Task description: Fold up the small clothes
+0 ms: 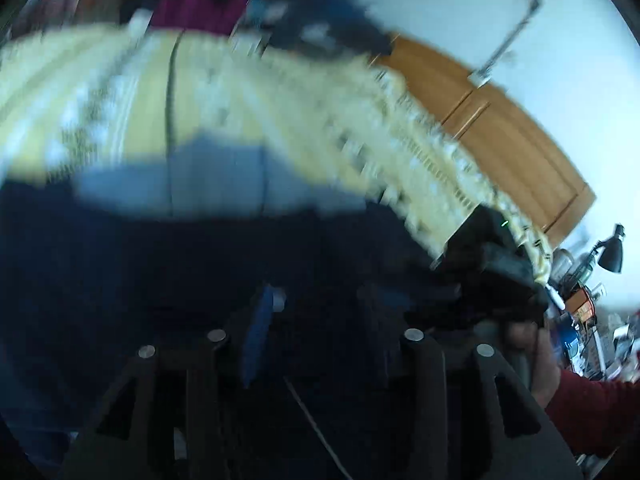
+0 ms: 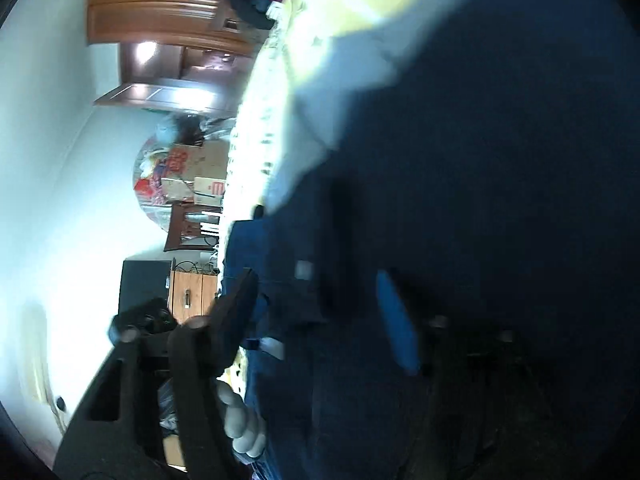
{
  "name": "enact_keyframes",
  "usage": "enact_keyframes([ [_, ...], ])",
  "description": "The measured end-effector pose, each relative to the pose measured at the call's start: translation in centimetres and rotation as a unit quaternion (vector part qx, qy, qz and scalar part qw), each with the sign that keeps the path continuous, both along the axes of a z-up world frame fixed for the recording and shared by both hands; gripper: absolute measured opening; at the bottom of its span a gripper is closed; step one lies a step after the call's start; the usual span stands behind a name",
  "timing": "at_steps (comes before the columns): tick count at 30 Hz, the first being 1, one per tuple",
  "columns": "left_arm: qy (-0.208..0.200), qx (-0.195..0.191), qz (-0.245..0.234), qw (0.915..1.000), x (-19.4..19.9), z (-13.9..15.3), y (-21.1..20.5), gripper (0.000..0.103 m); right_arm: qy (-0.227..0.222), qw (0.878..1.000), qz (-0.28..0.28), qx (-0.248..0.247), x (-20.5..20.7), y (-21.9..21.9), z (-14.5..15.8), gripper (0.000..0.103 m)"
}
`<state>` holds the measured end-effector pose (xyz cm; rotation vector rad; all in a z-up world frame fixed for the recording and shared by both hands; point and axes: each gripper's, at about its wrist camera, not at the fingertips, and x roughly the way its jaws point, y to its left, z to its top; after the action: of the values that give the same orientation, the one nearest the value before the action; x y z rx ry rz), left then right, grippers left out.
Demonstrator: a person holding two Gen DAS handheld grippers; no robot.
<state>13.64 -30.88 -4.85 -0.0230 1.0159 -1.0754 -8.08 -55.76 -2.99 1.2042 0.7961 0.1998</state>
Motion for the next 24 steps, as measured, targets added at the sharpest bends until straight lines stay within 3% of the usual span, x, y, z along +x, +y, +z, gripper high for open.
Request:
enact_keyframes([
  [1,0.013,0.007,0.014,0.9998,0.2,-0.8,0.2,0.042,0.001,1.000,0.005,-0.007,0.0,0.1,-0.1,0.045],
  [3,0.019,-0.017,0.033,0.9991,0.2,-0.3,2.0,0.042,0.001,1.000,0.013,-0.020,0.4,0.4,0.2,0.045],
  [7,-0.024,-0.043,0.086,0.9950,-0.2,2.9,7.1,0.046,0.005,0.998,0.039,-0.043,2.7,1.8,0.9,0.049],
  [10,-0.043,-0.055,0.146,0.9869,0.0,4.9,12.4,0.050,0.018,0.995,0.069,-0.075,4.8,3.5,0.8,0.050],
  [14,-0.051,-0.056,0.217,0.9733,0.7,5.3,17.9,0.051,0.017,0.989,0.081,-0.119,6.5,5.4,0.7,0.052],
  [15,-0.047,-0.053,0.233,0.9698,1.0,5.0,19.1,0.052,0.017,0.989,0.082,-0.118,6.8,5.6,0.7,0.048],
  [16,-0.046,-0.048,0.249,0.9662,1.2,4.8,20.2,0.052,0.017,0.990,0.087,-0.113,7.0,5.7,0.7,0.018],
  [17,-0.044,-0.046,0.256,0.9646,1.3,4.5,20.9,0.052,0.020,0.990,0.089,-0.108,6.9,5.6,0.8,0.012],
  [24,-0.059,-0.031,0.274,0.9595,2.6,3.8,22.5,0.052,-0.078,0.985,0.034,-0.147,1.0,1.4,9.1,0.009],
])
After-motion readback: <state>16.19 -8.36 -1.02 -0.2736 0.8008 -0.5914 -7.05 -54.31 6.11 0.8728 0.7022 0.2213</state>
